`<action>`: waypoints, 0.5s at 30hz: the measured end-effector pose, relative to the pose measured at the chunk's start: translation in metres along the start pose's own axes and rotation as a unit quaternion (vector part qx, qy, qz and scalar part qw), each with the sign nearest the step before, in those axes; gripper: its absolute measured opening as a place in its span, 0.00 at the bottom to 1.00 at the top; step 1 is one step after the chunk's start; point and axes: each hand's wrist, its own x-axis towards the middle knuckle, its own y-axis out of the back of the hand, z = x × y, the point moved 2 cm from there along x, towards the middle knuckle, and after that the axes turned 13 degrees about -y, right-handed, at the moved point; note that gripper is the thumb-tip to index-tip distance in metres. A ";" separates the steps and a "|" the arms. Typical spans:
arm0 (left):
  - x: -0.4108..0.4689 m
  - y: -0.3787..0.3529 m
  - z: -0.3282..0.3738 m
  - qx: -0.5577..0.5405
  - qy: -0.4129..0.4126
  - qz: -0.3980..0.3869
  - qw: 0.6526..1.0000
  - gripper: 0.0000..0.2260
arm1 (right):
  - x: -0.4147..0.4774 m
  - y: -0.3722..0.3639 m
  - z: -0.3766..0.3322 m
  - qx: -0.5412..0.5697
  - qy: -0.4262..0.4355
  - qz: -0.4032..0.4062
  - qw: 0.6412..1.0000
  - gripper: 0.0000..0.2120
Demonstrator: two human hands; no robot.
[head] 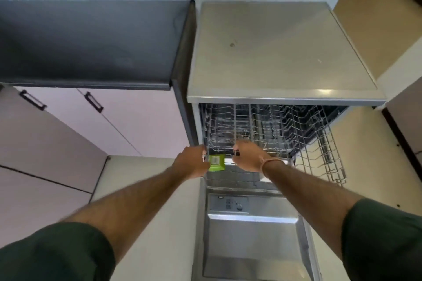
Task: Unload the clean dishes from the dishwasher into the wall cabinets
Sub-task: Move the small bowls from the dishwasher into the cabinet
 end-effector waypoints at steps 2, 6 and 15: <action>0.029 -0.030 0.006 0.021 -0.007 -0.013 1.000 0.17 | 0.025 -0.012 0.039 -0.015 -0.024 -0.010 1.000 0.22; 0.080 -0.071 0.011 0.178 -0.054 -0.037 0.982 0.20 | 0.072 -0.031 0.101 -0.032 -0.053 -0.038 0.997 0.25; 0.138 -0.124 -0.027 0.312 -0.058 -0.152 0.936 0.30 | 0.116 -0.078 0.159 -0.223 -0.025 -0.055 0.973 0.55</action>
